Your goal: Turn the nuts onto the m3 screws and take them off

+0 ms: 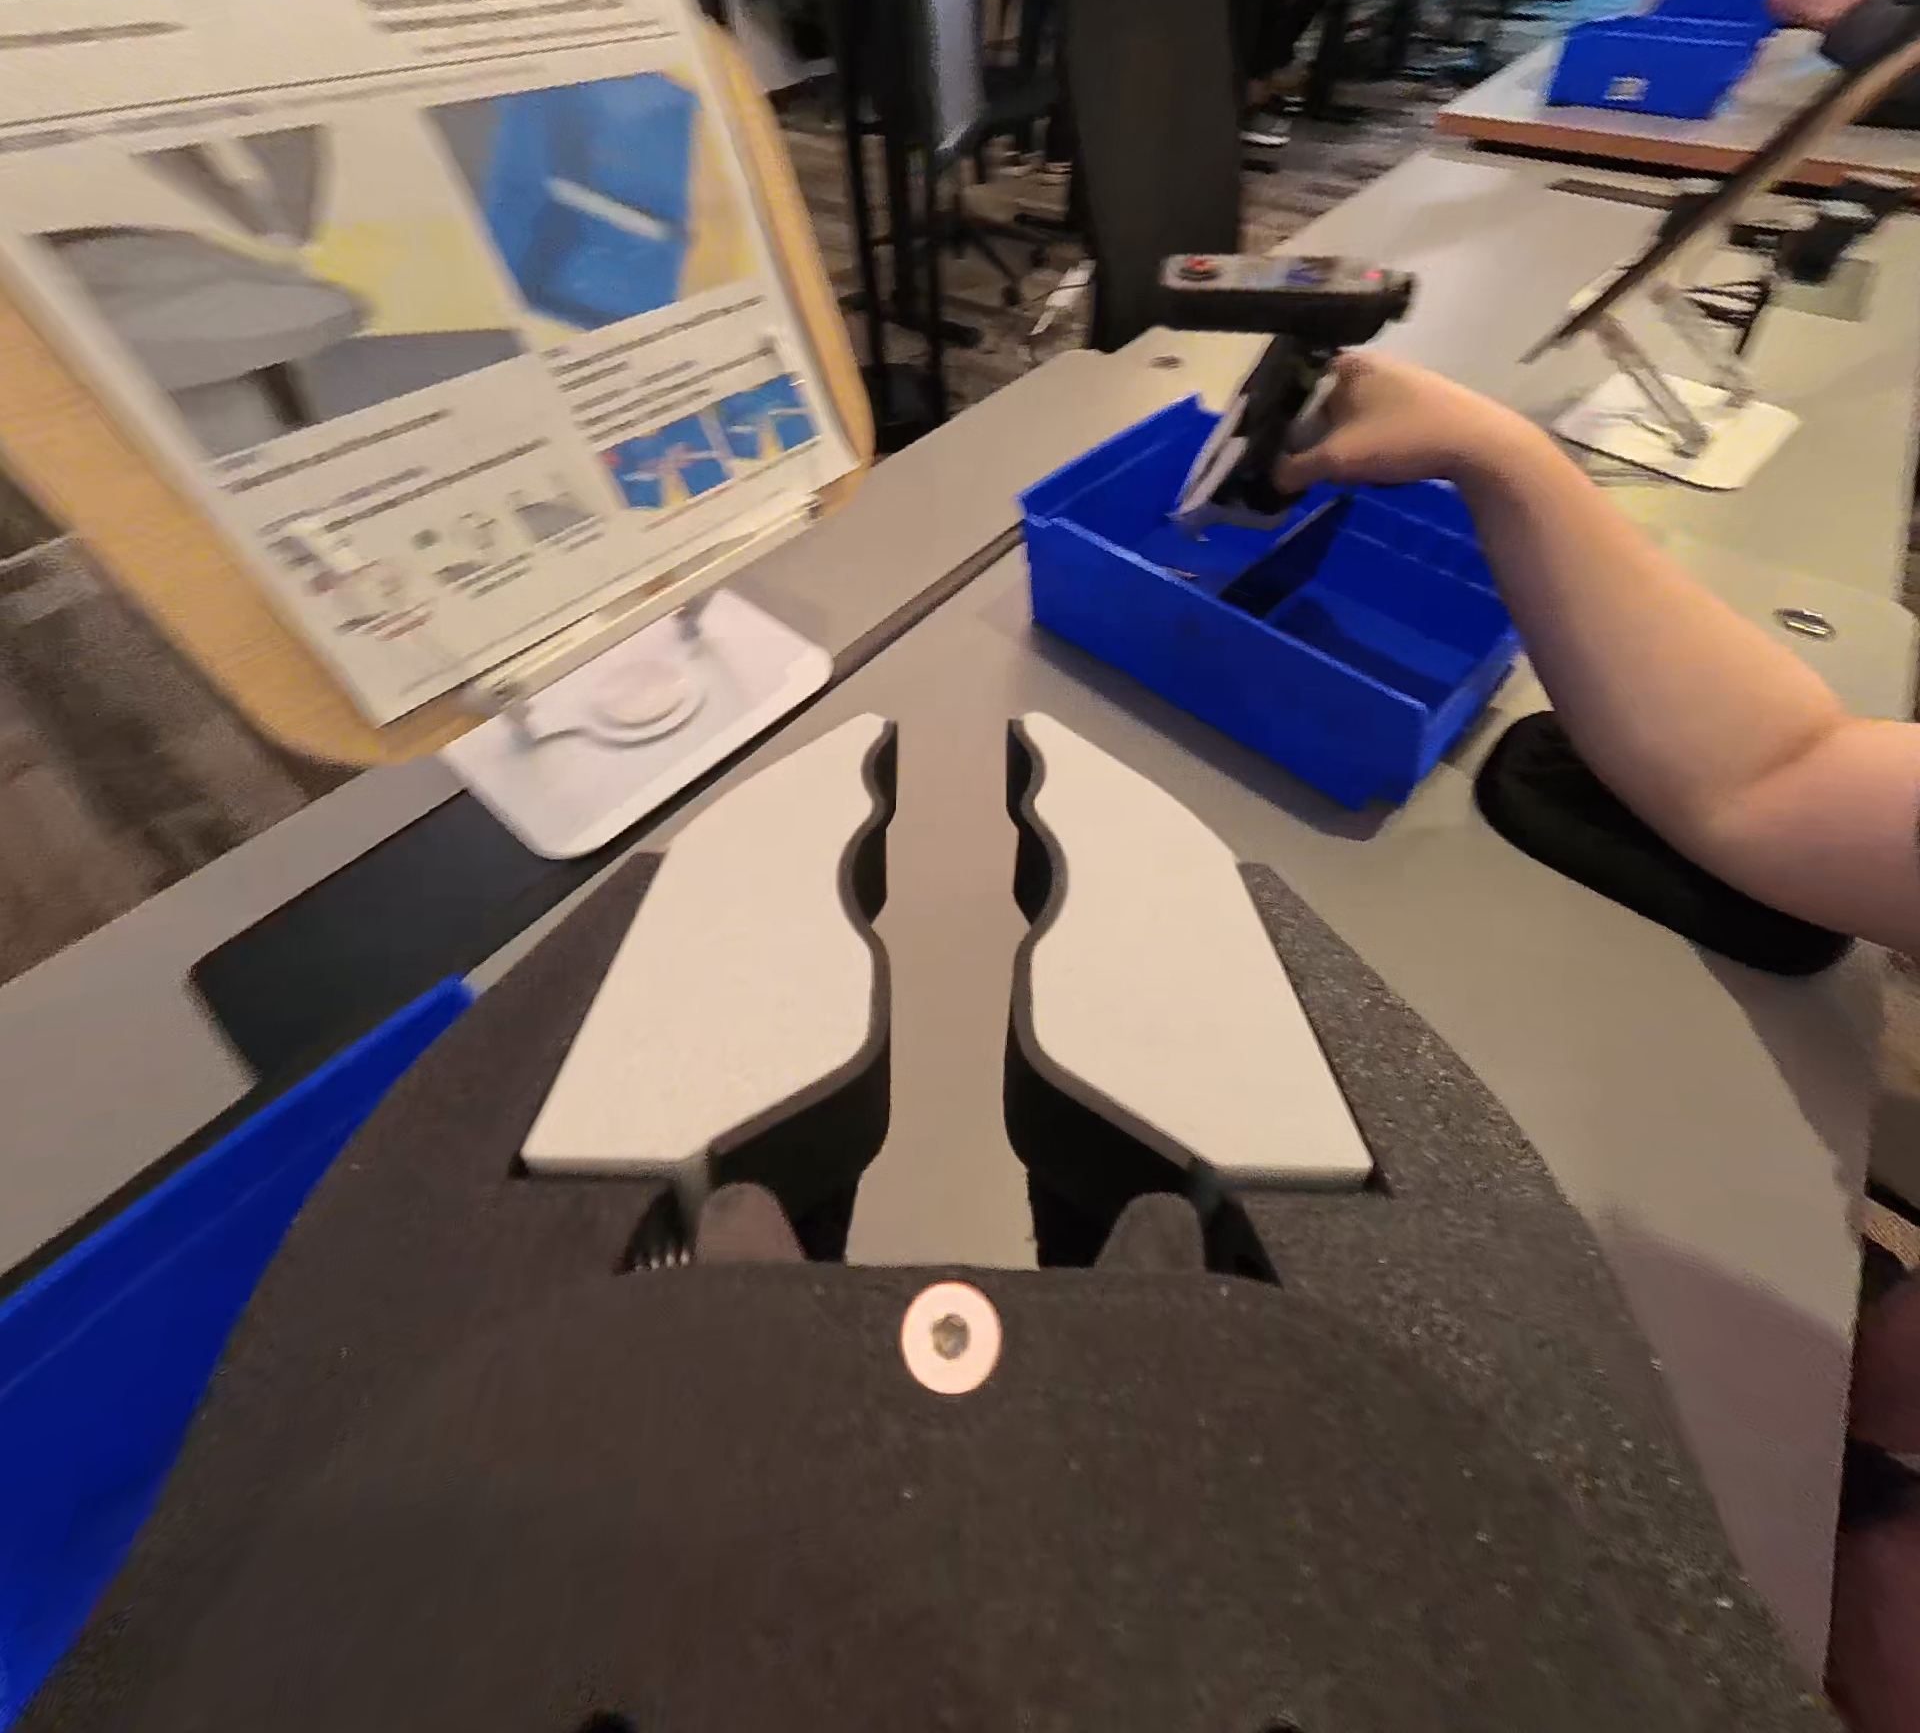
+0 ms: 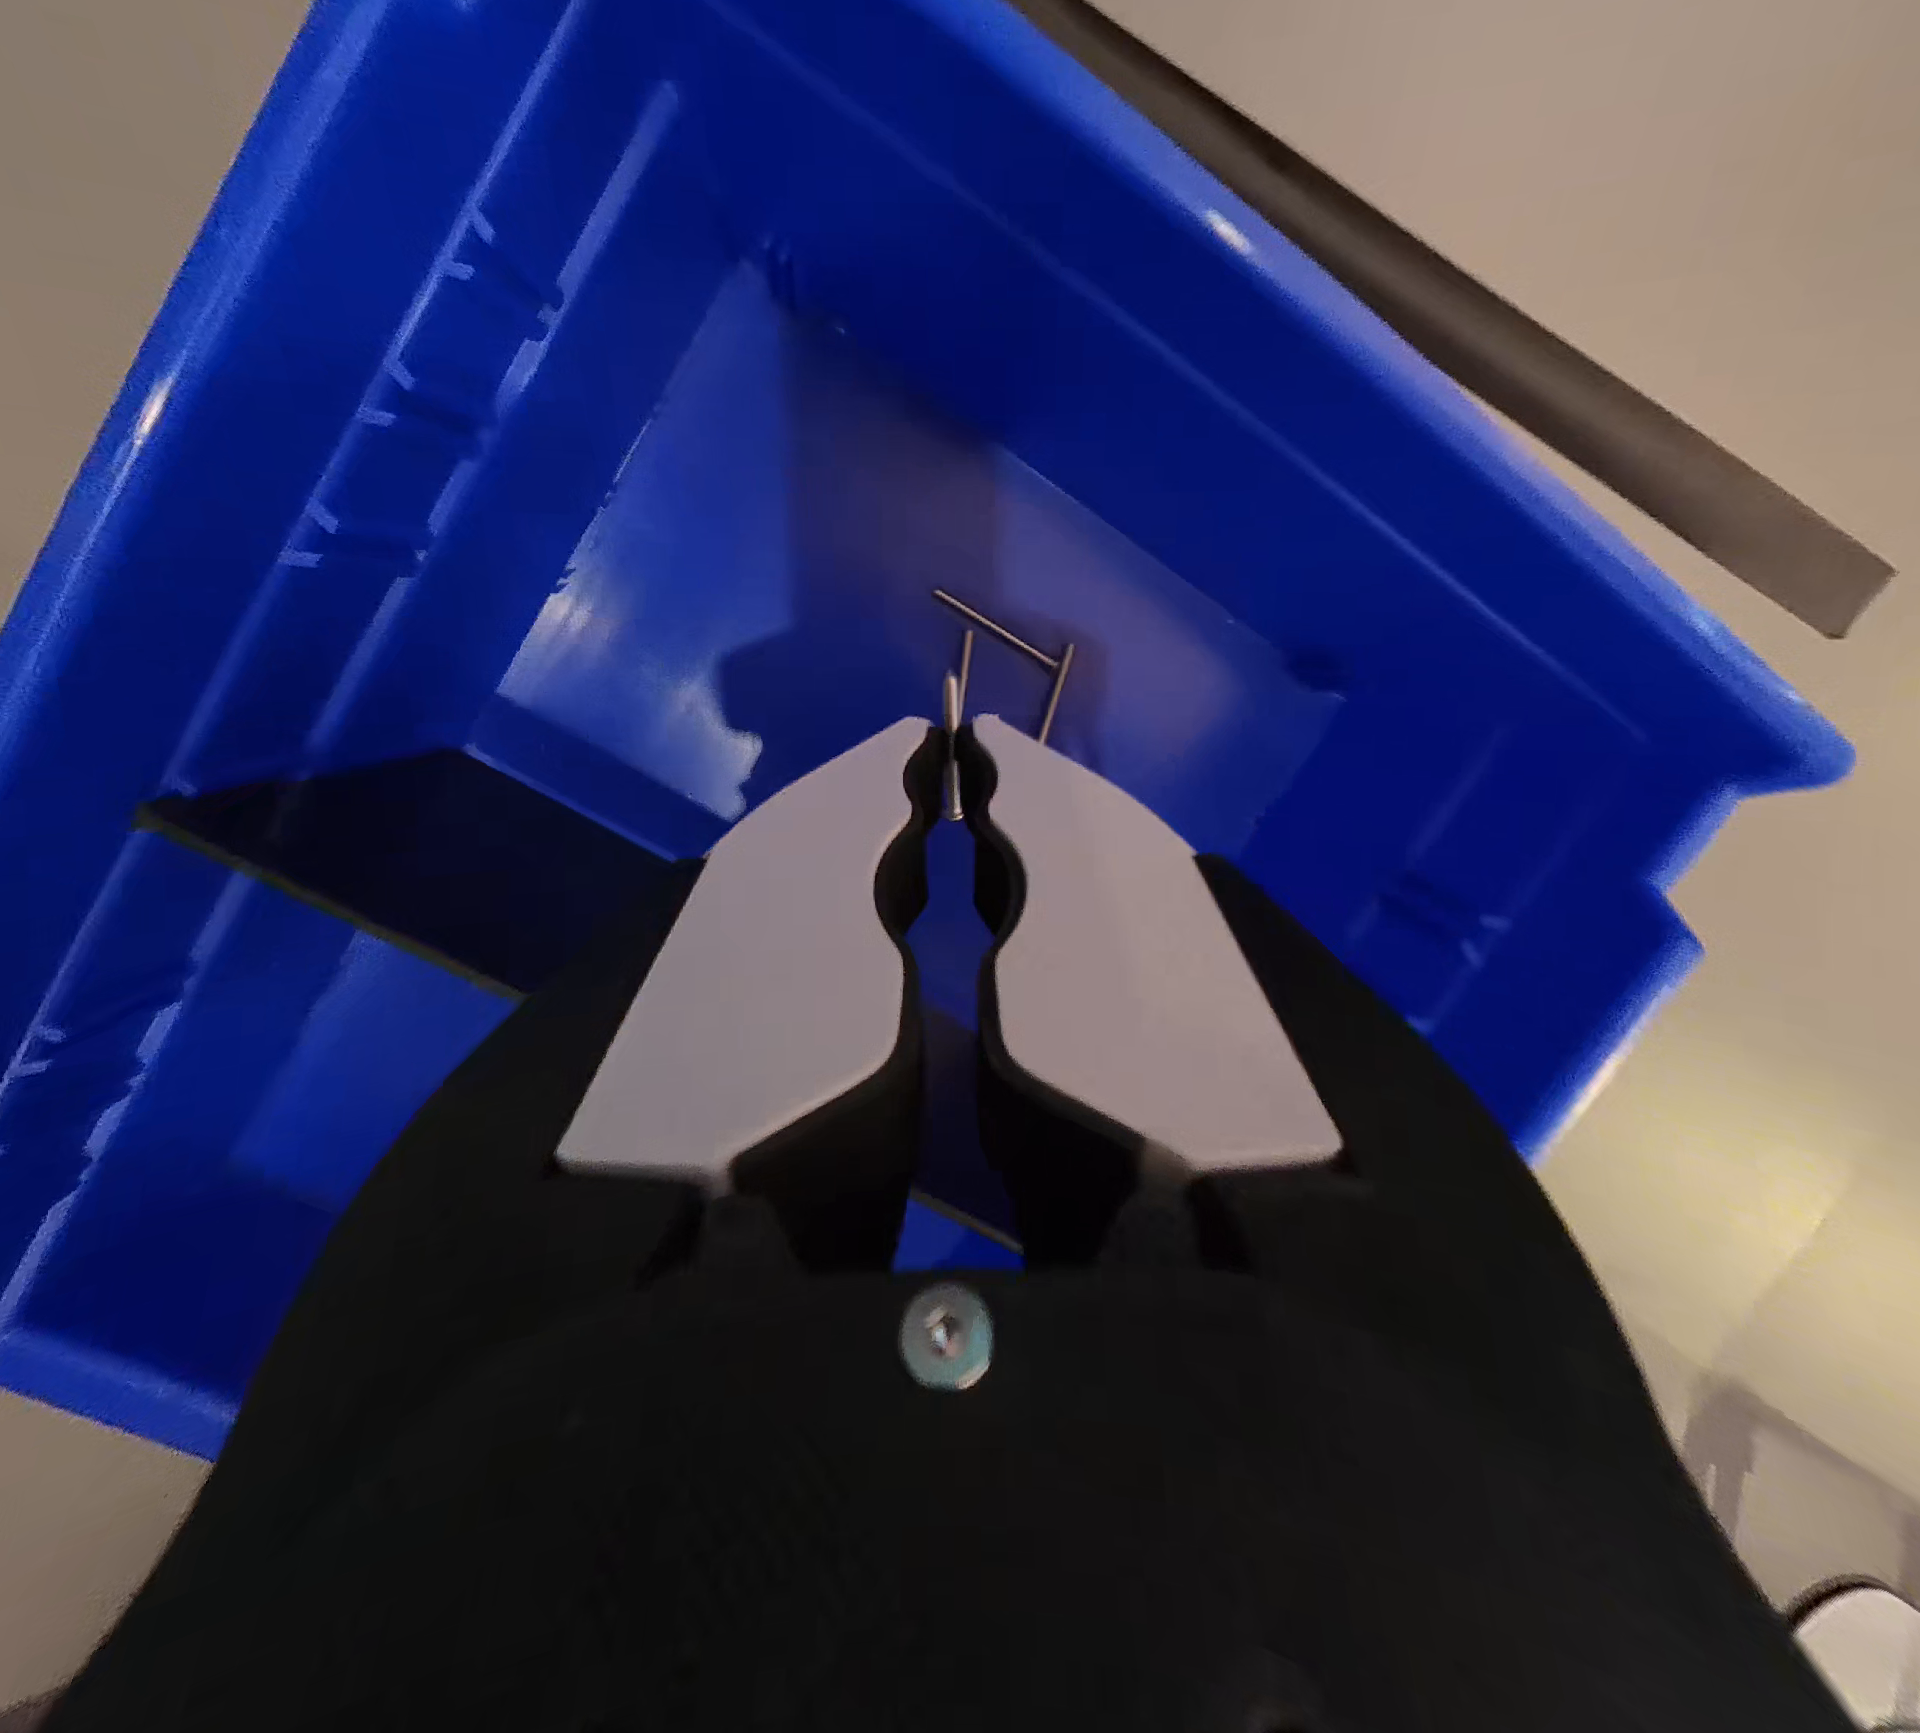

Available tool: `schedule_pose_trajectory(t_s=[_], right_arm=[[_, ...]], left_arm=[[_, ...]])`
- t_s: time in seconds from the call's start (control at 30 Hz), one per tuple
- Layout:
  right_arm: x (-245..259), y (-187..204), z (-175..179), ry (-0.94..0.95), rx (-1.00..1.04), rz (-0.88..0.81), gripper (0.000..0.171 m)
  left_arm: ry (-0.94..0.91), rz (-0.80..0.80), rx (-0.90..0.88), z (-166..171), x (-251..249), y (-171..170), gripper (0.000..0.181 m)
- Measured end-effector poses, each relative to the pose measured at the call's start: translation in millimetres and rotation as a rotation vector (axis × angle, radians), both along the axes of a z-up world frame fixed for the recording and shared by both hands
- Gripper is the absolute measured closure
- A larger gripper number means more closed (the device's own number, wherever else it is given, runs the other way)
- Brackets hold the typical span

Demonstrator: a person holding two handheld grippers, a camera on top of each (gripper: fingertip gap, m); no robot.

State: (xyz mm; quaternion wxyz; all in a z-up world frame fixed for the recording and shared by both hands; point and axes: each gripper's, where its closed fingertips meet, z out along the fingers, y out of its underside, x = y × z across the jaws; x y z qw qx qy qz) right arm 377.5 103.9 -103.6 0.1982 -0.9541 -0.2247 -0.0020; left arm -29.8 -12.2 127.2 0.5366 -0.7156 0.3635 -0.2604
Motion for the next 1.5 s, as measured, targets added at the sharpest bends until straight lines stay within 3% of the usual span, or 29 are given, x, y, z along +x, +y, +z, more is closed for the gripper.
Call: schedule_pose_trajectory(t_s=[0.37, 0.53, 0.73, 0.87, 1.0, 1.17, 1.3, 1.5], right_arm=[[4.3, -2.7, -12.0, -0.039, -0.051, 0.004, 0.166], [11.0, 1.6, -5.3, -0.090, -0.001, -0.017, 0.149], [12.5, 14.8, 30.6, -0.182, 0.213, -0.049, 0.147], [3.9, 19.2, 66.1, -0.198, 0.386, -0.063, 0.147], [4.2, 9.8, 84.1, -0.207, 0.430, -0.080, 0.145], [19.6, -0.6, 88.8, -0.138, 0.427, -0.143, 0.144], [36.2, -6.5, 79.1, -0.119, 0.376, -0.175, 0.144], [49.6, -12.3, 70.0, -0.090, 0.307, -0.188, 0.143]], left_arm=[[0.065, 0.283, -0.018, 1.3, -81.5, 16.1, 0.161], [0.107, 0.373, -0.122, -16.2, -117.3, 17.8, 0.160], [0.150, 0.540, -0.291, -48.5, -177.9, 23.7, 0.159], [0.216, 0.733, -0.377, -72.0, -238.2, 25.5, 0.158], [0.223, 0.905, -0.498, -101.1, -293.4, 26.9, 0.160], [0.224, 0.883, -0.658, -145.2, -314.7, 31.1, 0.160], [0.197, 0.785, -0.766, -166.0, -301.4, 31.5, 0.164], [0.355, 0.797, -0.829, -187.7, -302.4, 31.4, 0.148]])
